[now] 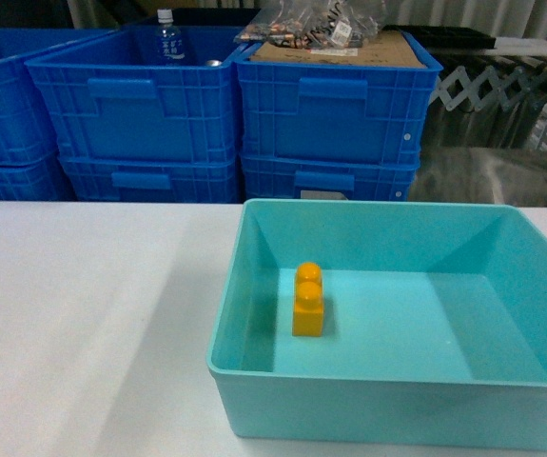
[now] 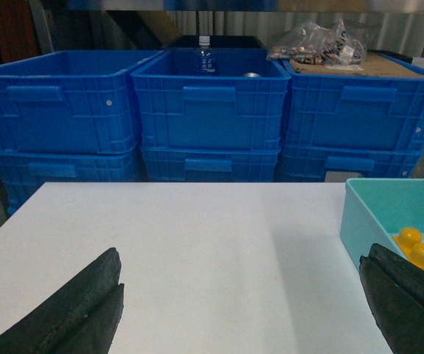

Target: Pick red block from blue box to shelf

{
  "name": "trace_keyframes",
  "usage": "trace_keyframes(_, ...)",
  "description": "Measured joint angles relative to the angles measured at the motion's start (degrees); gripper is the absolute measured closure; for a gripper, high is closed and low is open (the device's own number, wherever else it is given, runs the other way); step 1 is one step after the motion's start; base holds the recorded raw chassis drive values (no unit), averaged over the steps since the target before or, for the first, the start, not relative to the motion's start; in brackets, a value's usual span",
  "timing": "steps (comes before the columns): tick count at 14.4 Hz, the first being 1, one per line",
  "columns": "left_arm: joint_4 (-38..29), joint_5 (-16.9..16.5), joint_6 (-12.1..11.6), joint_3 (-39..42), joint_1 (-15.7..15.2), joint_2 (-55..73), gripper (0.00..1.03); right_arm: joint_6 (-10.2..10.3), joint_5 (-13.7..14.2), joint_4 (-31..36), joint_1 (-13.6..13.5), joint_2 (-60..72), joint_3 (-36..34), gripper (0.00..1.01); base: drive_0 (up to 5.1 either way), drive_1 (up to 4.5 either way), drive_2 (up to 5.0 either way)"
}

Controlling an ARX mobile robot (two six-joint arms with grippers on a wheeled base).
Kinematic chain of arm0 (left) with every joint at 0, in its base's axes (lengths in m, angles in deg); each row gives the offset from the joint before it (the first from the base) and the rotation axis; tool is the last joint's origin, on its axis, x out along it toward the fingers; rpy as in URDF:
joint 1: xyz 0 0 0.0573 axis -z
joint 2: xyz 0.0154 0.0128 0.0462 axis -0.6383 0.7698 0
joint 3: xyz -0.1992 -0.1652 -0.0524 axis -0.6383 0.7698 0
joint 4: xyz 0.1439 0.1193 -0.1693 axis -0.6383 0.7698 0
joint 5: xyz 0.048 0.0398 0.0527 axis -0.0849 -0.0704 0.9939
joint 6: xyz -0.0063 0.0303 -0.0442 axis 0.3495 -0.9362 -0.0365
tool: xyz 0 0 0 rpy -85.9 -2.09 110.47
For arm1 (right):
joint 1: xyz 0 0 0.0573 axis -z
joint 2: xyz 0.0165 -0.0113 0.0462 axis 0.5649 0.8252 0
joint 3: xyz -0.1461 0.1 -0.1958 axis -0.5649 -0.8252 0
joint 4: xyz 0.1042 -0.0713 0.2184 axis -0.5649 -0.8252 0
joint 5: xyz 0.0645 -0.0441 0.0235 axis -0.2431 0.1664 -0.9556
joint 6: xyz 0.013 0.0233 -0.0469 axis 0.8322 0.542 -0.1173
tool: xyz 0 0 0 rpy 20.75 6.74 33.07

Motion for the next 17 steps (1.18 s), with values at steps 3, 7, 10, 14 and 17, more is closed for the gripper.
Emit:
trace_keyframes(3,0.0,0.0,0.0,0.0,0.0,0.0,0.05,0.0,0.0,-2.3,0.0,-2.5,0.0,0.64,0.0,0.00,0.0)
trace_keyframes(7,0.0,0.0,0.0,0.0,0.0,0.0,0.05,0.0,-0.1,-13.3,0.0,-12.4,0.0,0.64,0.0,0.00,0.0)
trace_keyframes(10,0.0,0.0,0.0,0.0,0.0,0.0,0.05,0.0,-0.1,-12.9,0.0,-12.4,0.0,0.64,0.0,0.00,0.0)
trace_keyframes(14,0.0,0.0,0.0,0.0,0.0,0.0,0.05,0.0,-0.1,-12.9,0.0,-12.4,0.0,0.64,-1.5,-1.46,-1.5)
trace_keyframes(17,0.0,0.0,0.0,0.0,0.0,0.0,0.05,0.0,-0.1,-12.9,0.0,-12.4,0.0,0.64,-1.5,-1.52,-1.5)
